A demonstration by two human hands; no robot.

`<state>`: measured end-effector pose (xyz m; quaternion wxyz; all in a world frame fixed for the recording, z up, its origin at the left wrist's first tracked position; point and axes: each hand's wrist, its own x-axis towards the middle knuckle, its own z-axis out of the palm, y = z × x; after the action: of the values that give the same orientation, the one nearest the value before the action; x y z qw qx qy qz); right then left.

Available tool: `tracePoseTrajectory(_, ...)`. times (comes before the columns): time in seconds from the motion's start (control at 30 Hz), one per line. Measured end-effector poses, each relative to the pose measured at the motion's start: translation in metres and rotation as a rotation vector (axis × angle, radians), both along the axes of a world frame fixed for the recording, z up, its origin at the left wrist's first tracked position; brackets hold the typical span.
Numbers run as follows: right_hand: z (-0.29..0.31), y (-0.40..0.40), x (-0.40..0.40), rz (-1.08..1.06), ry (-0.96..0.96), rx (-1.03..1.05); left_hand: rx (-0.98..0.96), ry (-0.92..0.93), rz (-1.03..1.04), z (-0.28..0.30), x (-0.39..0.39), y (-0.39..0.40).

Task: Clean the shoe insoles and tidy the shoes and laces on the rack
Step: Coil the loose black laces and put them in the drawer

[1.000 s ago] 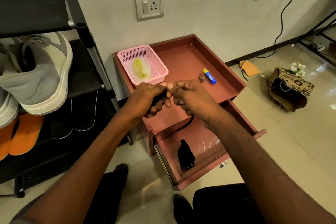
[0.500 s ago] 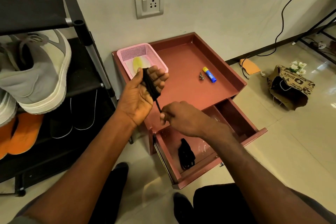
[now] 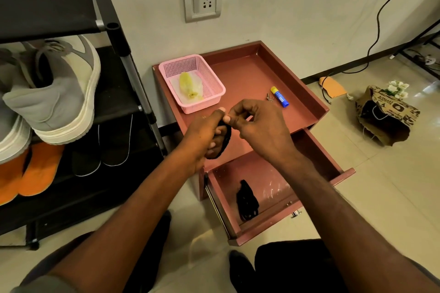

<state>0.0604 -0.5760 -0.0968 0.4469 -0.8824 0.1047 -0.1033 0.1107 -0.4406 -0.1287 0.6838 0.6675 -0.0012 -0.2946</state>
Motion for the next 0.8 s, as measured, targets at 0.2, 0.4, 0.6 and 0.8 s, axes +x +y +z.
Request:
tracePoseTrajectory(0.2, 0.013, 0.002, -0.004, 0.078, 0.226, 0.282, -0.068, 0.084, -0.041, -0.004, 0.002, 0.005)
tracePoseTrajectory(0.4, 0.008, 0.007, -0.008, -0.024, 0.212, 0.487, -0.095, 0.133, -0.053, -0.006, -0.002, 0.0)
tracePoseTrajectory(0.6, -0.002, 0.008, -0.004, -0.096, 0.133, 0.315, -0.065, 0.178, -0.048, -0.008, -0.002, -0.002)
tracePoseTrajectory(0.8, -0.005, -0.001, -0.002, 0.033, 0.204, 0.225, -0.178, 0.294, -0.226, -0.002, 0.004, 0.007)
